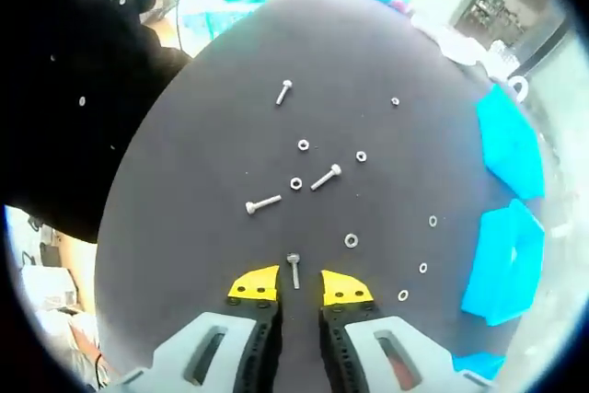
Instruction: Sort the screws, nuts, and washers into the corresponding bins
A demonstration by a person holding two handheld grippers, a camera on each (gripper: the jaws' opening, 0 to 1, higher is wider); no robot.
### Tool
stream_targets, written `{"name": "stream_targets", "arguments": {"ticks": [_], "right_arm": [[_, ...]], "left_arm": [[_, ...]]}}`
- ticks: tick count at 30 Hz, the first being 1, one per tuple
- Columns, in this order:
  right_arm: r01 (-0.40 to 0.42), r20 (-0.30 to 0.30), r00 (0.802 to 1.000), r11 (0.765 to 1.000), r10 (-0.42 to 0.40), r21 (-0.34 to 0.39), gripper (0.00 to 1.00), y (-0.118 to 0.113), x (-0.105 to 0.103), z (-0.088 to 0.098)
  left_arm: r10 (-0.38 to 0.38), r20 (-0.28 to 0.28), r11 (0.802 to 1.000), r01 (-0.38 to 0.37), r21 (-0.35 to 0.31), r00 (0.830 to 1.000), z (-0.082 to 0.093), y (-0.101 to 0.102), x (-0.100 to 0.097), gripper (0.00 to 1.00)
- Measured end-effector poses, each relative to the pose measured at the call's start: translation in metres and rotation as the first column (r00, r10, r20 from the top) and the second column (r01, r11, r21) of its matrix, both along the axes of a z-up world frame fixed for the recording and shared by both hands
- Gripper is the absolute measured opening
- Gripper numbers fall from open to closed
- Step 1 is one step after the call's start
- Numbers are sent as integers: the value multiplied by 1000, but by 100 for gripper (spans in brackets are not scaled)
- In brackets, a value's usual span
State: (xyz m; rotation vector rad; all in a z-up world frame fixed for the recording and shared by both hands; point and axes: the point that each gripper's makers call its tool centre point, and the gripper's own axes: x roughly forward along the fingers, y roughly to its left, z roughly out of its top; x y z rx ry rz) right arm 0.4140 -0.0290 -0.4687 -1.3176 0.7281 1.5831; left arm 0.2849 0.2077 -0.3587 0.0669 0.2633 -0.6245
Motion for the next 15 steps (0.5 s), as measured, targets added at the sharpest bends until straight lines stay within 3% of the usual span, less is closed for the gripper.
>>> {"name": "stream_targets", "arguments": {"ticks": [7, 15], "right_arm": [[0, -33, 999, 1000, -1, -11, 0, 1, -4, -2], [22, -51, 998, 1000, -23, -22, 0, -2, -7, -2]], "left_arm": [[5, -2, 1000, -5, 3, 1000, -2, 1, 2, 53], [-1, -1, 1000, 1, 5, 1000, -2, 0, 2, 53]]}}
